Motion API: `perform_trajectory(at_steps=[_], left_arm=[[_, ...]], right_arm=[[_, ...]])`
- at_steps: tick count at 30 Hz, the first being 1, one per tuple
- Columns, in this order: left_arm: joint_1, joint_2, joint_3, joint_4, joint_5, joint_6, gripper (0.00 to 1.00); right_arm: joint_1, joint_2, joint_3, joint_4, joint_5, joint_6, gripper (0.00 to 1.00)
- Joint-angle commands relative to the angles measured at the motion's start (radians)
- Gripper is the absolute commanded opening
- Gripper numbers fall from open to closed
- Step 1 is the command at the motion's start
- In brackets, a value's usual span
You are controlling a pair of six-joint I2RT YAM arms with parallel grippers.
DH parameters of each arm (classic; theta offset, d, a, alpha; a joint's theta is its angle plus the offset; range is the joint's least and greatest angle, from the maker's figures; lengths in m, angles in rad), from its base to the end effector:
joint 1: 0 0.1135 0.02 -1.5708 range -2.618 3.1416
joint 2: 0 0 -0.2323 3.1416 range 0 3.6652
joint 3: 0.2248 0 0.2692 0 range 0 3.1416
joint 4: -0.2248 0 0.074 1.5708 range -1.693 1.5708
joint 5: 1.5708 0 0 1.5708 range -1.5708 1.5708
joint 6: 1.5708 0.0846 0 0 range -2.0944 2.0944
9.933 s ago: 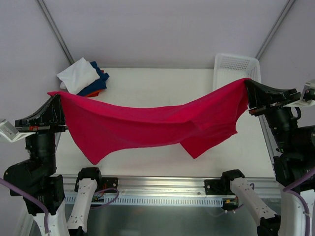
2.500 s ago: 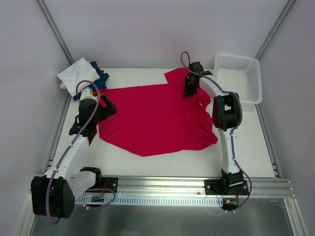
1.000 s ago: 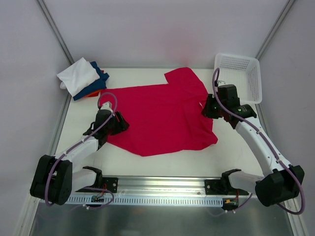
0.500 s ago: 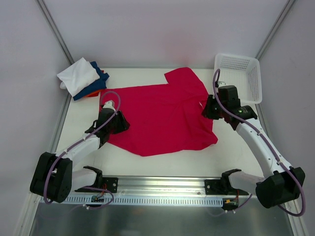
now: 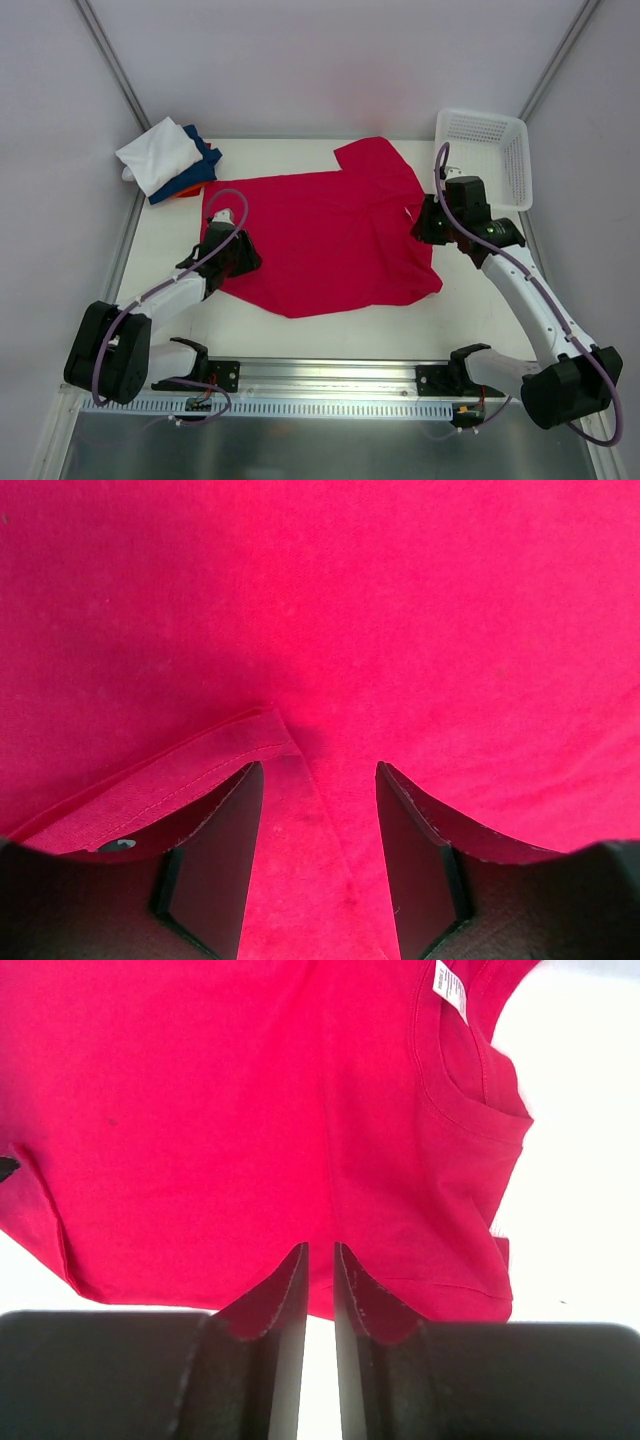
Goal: Fold and stack the t-shirts
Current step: Flatten the tshirt out
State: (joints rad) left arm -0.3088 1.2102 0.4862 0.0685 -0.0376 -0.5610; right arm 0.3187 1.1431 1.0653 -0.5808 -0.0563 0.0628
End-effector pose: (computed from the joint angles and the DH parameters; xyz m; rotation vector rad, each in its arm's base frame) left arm 0.2868 -0.0882 0.1053 -0.3051 2.2403 -0.4306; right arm 0.2979 0.1033 0.2673 -0.3167 2.2194 0.2705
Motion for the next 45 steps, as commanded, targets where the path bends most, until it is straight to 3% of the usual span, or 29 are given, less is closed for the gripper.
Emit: perform_trajectory(at_steps=[1, 26, 45], left_arm=[[-0.009, 0.02, 0.008, 0.001, -0.031, 0.01, 0.49], [-0.012, 0.137, 0.069, -0.055, -0.042, 0.006, 0.36], [-0.021, 0.127, 0.066, -0.087, -0.07, -0.017, 0.1]], right_arm=[[0.005, -0.042, -0.007, 0.006, 0.019, 0.003, 0.19], [-0.001, -0.105, 0.007, -0.016, 0.027, 0.002, 0.2], [-0.003, -0.098, -0.004, -0.017, 0.018, 0.0, 0.2]])
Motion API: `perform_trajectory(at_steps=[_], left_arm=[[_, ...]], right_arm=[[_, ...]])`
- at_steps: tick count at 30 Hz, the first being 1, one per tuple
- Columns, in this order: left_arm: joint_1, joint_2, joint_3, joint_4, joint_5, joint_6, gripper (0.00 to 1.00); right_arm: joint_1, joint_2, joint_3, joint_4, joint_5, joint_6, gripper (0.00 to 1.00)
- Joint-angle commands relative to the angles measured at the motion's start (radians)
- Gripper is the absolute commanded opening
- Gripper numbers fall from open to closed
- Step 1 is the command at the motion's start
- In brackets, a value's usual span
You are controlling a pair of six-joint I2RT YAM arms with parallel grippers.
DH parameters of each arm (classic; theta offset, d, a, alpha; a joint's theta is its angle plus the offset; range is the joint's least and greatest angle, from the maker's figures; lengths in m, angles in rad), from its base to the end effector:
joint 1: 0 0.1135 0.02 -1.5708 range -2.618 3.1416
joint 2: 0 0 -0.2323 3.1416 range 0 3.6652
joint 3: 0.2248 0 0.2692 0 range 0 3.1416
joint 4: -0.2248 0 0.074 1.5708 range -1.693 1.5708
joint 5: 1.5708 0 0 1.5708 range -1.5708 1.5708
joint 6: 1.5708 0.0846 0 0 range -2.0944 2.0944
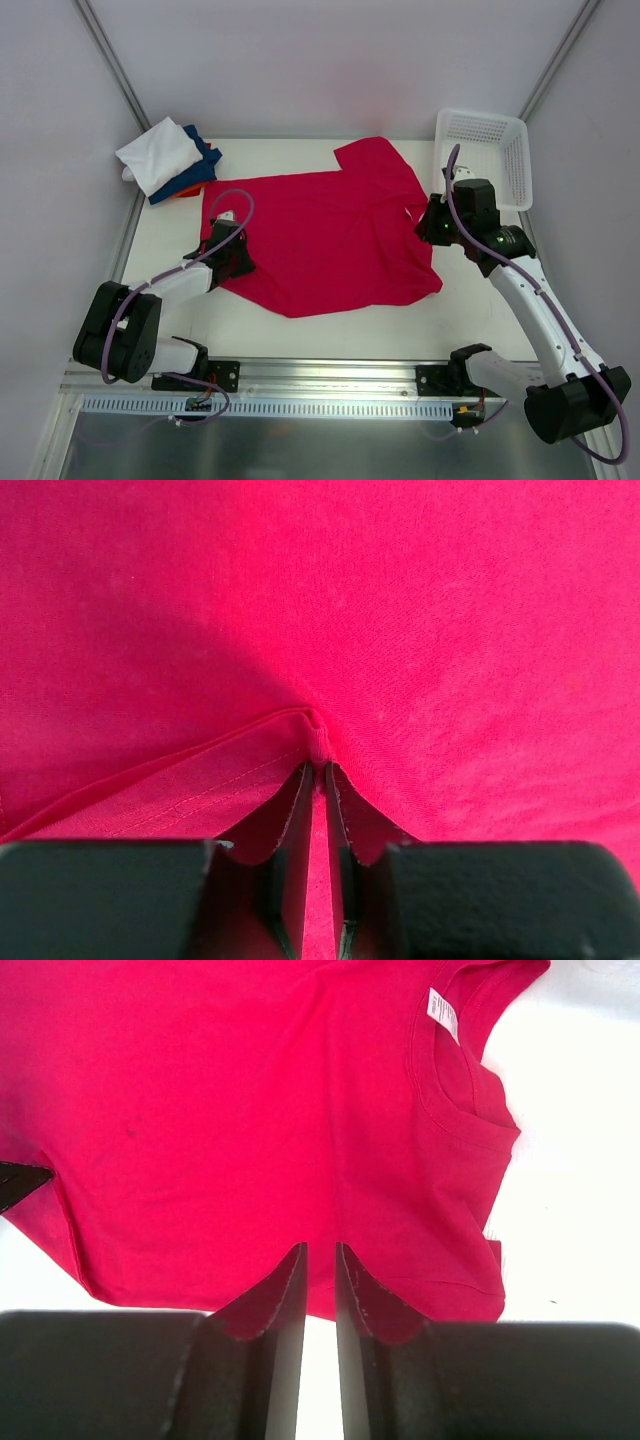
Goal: Fold and stack the t-shirts
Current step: Flatten the tshirt out
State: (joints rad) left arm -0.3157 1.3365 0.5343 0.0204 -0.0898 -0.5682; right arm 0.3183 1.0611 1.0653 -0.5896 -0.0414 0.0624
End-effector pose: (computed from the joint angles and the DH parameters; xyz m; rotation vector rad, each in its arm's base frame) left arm 0.2913 -0.0872 0.0810 -0.3427 2.3476 -0.3260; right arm 0.2847 0.0975 0.2898 -0.3004 2.1466 0.2642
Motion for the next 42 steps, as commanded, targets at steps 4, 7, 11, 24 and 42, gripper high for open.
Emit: perform_trajectory(at_steps=[4, 7, 11, 24, 42], left_arm=[[-0.014, 0.003, 0.02, -0.043, -0.021, -0.012, 0.06], [-0.016, 0.004, 0.023, -0.048, -0.024, -0.015, 0.0], [-0.016, -0.002, 0.018, -0.057, -0.031, -0.027, 0.0], [-0.016, -0.002, 0.021, -0.073, -0.06, -0.036, 0.0], [-0.016, -0.002, 0.023, -0.074, -0.057, -0.032, 0.0]], right_arm=[[-0.002, -0.021, -0.007, -0.009, 0.005, 0.004, 0.2], [-0.002, -0.039, -0.033, -0.021, 0.034, 0.007, 0.2], [-0.001, -0.098, -0.123, -0.038, 0.089, 0.037, 0.2], [0.007, -0.478, -0.425, -0.188, 0.138, 0.212, 0.22], [0.044, -0.561, -0.636, -0.109, 0.052, 0.376, 0.17]])
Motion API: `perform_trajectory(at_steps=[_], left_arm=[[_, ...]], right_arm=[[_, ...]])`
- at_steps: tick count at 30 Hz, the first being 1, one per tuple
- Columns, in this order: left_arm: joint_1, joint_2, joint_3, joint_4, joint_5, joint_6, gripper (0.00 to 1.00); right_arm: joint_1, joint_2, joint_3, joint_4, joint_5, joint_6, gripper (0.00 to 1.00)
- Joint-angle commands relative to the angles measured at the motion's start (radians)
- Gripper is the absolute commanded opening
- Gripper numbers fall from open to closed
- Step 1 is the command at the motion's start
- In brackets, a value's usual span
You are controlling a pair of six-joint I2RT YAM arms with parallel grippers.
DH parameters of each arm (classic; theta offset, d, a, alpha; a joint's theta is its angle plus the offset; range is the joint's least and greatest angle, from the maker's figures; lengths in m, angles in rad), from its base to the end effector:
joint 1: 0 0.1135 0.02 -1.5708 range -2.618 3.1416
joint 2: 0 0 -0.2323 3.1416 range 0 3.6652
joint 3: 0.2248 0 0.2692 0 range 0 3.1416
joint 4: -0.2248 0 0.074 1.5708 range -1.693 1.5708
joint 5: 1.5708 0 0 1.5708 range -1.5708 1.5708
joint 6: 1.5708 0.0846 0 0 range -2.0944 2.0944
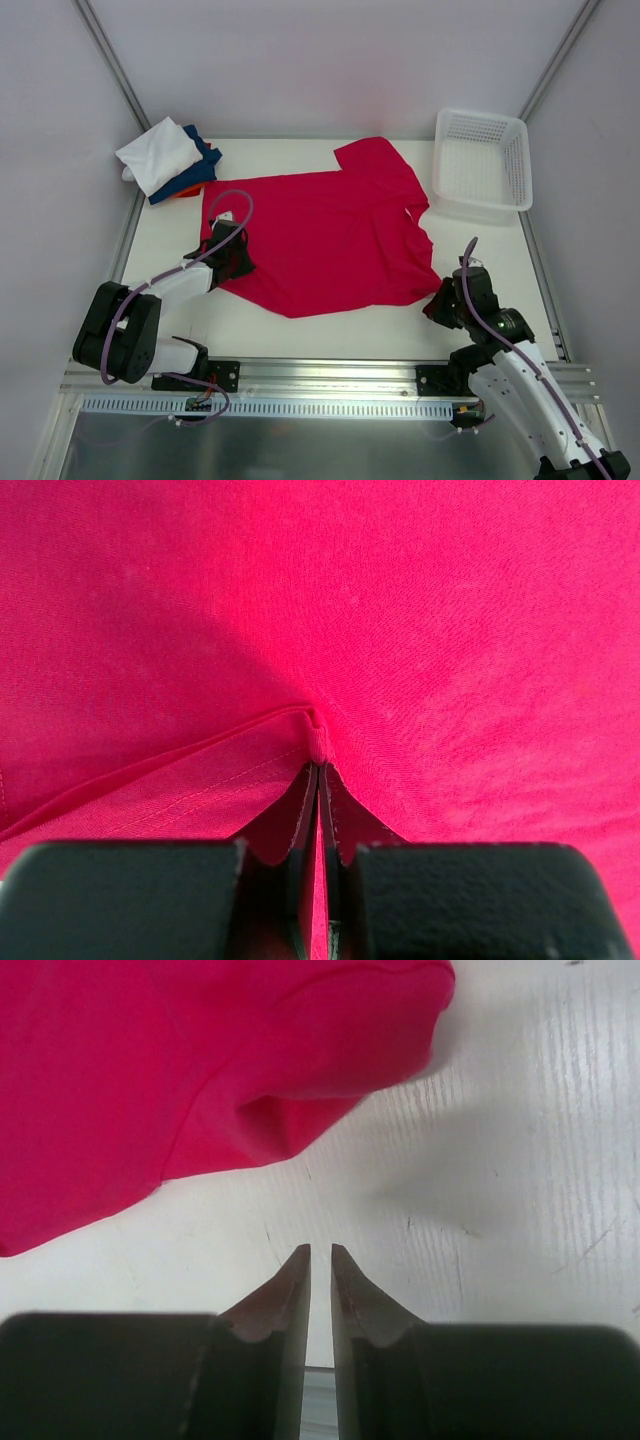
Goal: Fold and stack the t-shirts
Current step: Flatten the tshirt out
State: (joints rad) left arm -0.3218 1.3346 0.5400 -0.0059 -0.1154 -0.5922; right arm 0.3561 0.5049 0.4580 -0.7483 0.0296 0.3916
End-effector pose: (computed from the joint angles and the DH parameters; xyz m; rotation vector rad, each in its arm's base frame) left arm 0.2899 -0.0864 0.0807 -0.3768 2.3556 -0.3030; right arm 0.1814 0.0648 0.1603 0.0569 2.3890 0.3236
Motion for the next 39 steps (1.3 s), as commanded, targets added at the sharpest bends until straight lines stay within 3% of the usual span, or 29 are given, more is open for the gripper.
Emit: perform_trajectory(at_steps=[1, 18, 39], left_arm=[[-0.01, 0.0, 0.017, -0.048, -0.03, -0.008, 0.0], [-0.01, -0.002, 0.015, -0.052, -0.029, -0.008, 0.0], [-0.01, 0.009, 0.021, -0.052, -0.026, -0.003, 0.0]], right_arm=[[0.007, -0.002, -0.036, 0.059, -0.019, 0.047, 0.17], [0.007, 0.184, -0.096, 0.296, 0.016, -0.013, 0.23], [0.007, 0.33, -0.065, 0.414, 0.075, -0.094, 0.27]])
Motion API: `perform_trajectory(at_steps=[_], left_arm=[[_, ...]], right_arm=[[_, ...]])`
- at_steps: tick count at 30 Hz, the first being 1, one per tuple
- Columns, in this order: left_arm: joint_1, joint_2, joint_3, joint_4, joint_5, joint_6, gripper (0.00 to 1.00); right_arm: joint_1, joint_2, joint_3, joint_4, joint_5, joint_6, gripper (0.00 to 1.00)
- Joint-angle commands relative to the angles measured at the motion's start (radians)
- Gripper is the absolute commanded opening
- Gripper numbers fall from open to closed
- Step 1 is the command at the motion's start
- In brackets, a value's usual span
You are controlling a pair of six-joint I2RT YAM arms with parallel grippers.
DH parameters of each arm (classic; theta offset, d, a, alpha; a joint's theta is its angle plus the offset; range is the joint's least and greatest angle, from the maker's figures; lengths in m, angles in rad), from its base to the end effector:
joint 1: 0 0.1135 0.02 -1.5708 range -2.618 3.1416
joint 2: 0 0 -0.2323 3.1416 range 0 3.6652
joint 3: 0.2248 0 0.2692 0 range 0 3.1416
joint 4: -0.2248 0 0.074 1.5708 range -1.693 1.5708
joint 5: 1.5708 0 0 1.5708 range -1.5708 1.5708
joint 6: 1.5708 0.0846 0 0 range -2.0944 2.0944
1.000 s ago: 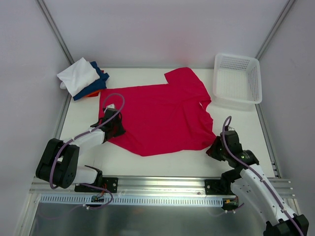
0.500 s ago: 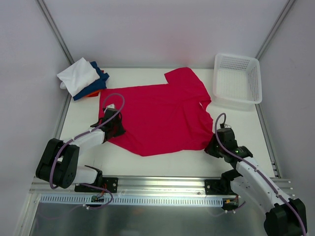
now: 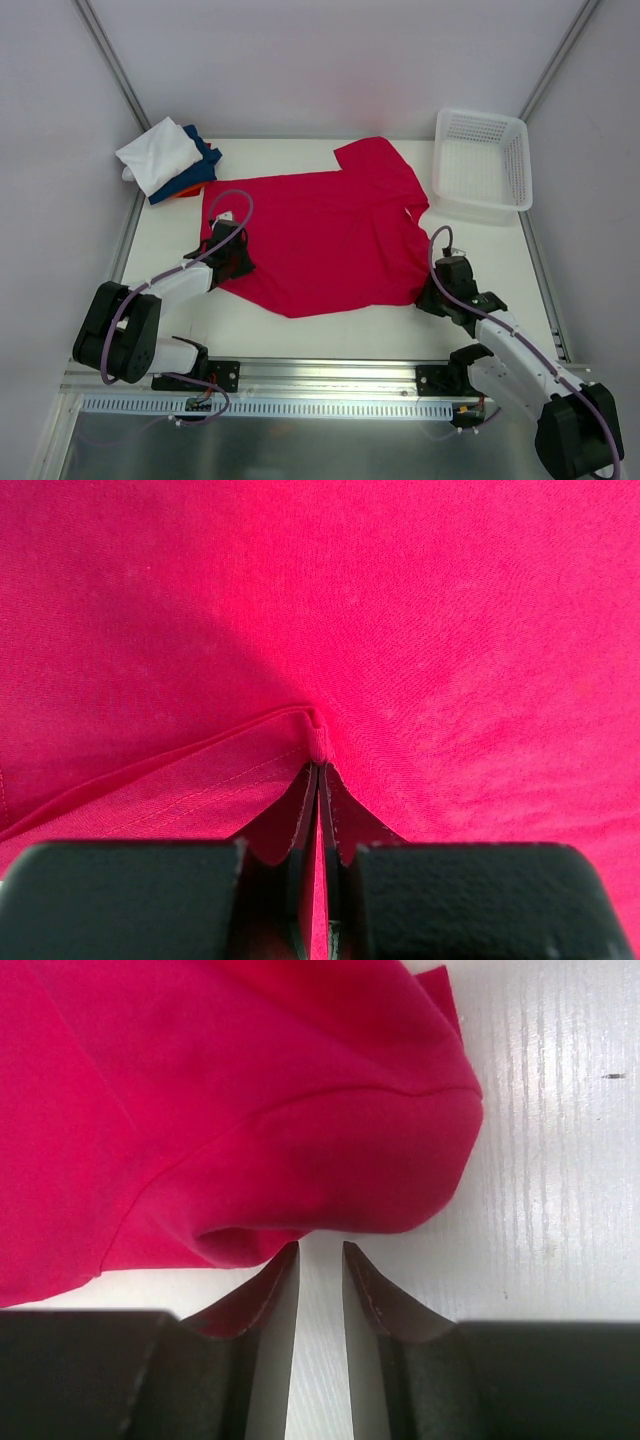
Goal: Fold and stack the t-shirts
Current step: Flatten the tshirt out
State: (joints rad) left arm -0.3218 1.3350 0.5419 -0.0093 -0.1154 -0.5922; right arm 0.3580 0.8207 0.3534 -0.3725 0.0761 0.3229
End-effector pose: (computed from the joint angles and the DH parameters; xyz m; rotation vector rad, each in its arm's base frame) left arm 0.2900 -0.0864 0.0809 -0.3769 2.3574 -0.3021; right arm 0.2164 0.0741 0.1009 -0.0072 2.4194 0.2223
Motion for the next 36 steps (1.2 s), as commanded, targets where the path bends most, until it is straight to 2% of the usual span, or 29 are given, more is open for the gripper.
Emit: perform_trajectory(at_steps=[1, 22, 36], left_arm=[[-0.01, 0.007, 0.02, -0.049, -0.026, -0.003, 0.0], [-0.011, 0.015, 0.026, -0.05, -0.021, 0.0, 0.0], [-0.011, 0.02, 0.027, -0.052, -0.023, 0.0, 0.0]], right_arm=[[0.006, 0.018, 0.041, 0.04, 0.028, -0.028, 0.27], [0.006, 0.129, 0.101, 0.087, 0.021, -0.067, 0.29], [0.006, 0.072, 0.058, 0.06, 0.002, -0.021, 0.33]])
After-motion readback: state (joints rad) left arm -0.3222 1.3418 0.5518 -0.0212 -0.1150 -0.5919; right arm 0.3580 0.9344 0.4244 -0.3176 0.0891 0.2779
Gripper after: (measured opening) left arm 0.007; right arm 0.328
